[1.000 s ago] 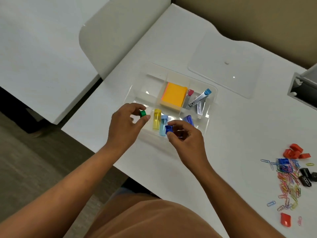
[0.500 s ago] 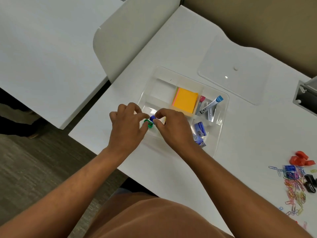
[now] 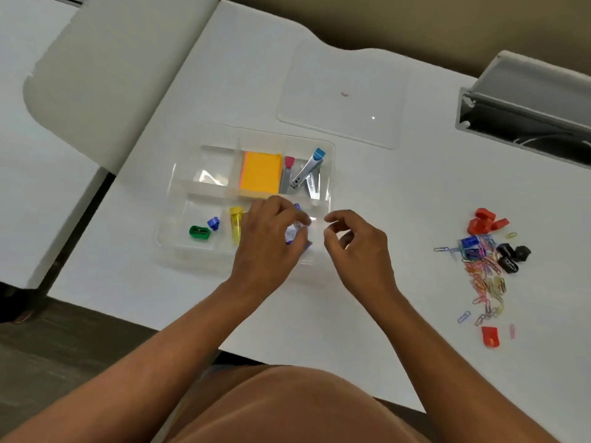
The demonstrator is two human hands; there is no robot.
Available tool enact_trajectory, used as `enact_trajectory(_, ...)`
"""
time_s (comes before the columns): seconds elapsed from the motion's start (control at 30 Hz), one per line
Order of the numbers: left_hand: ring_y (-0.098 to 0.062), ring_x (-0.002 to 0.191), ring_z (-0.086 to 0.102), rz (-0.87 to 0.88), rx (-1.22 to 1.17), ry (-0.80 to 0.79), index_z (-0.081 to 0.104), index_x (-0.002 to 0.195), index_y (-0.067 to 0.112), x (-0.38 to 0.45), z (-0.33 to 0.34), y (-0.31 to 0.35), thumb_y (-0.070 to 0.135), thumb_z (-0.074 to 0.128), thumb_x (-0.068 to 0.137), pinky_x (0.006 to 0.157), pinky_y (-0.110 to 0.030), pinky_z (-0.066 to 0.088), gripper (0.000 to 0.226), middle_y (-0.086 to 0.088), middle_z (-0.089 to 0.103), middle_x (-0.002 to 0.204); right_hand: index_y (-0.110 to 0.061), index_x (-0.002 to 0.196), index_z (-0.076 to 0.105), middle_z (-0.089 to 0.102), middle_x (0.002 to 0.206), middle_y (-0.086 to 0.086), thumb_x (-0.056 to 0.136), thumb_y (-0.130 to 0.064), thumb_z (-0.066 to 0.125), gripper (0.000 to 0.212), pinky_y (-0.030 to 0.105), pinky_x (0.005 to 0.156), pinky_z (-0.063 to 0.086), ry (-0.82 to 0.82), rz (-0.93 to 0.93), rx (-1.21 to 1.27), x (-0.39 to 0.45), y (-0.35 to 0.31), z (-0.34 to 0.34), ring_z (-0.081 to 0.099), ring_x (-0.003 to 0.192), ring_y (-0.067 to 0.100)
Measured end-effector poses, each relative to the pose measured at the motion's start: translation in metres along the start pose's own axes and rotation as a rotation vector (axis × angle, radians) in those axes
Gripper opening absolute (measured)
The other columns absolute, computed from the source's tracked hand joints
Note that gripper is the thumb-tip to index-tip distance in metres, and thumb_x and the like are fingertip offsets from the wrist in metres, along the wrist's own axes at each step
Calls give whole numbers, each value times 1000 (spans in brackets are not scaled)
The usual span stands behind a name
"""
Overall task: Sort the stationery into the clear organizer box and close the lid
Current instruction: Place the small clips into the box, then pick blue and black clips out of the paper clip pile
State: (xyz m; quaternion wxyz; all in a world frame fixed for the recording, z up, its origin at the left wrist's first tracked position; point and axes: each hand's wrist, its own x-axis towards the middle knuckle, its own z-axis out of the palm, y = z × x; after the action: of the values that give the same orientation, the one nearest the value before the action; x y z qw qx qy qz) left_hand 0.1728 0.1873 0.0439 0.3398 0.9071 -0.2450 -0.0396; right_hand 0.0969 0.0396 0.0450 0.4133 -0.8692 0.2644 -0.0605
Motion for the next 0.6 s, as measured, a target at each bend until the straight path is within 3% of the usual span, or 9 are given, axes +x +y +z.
enact_trajectory(0.27, -16, 107, 59, 172, -49, -199, 73, 109, 19, 10, 93, 108, 25, 71, 96, 96, -36, 46, 15, 0, 65, 110, -34, 112, 67, 65, 96, -24, 97, -29, 63, 16, 12, 67, 51, 187, 126, -37, -23, 105, -98, 63, 83, -10)
enact_trajectory(0.4, -14, 102, 61, 225, -57, -280, 72, 111, 21, 11, 143, 156, 28, 72, 96, 94, -33, 46, 17, 3, 65, 109, -32, 111, 69, 61, 95, -26, 97, -27, 64, 16, 12, 71, 51, 280, 163, -70, -26, 152, -141, 63, 76, -7)
enact_trajectory(0.5, -15, 106, 60, 257, -6, -352, 71, 118, 23, 12, 176, 183, 31, 69, 97, 95, -33, 44, 23, 3, 66, 114, -26, 113, 71, 70, 106, -14, 96, -21, 65, 18, 21, 83, 55, 338, 218, -95, -26, 186, -170, 63, 92, 2)
enact_trajectory(0.6, -16, 113, 59, 270, 30, -394, 70, 124, 24, 12, 201, 200, 31, 67, 98, 97, -35, 43, 27, 3, 66, 119, -22, 120, 69, 68, 122, -2, 97, -17, 65, 24, 17, 84, 49, 362, 246, -169, -23, 217, -196, 64, 110, 12)
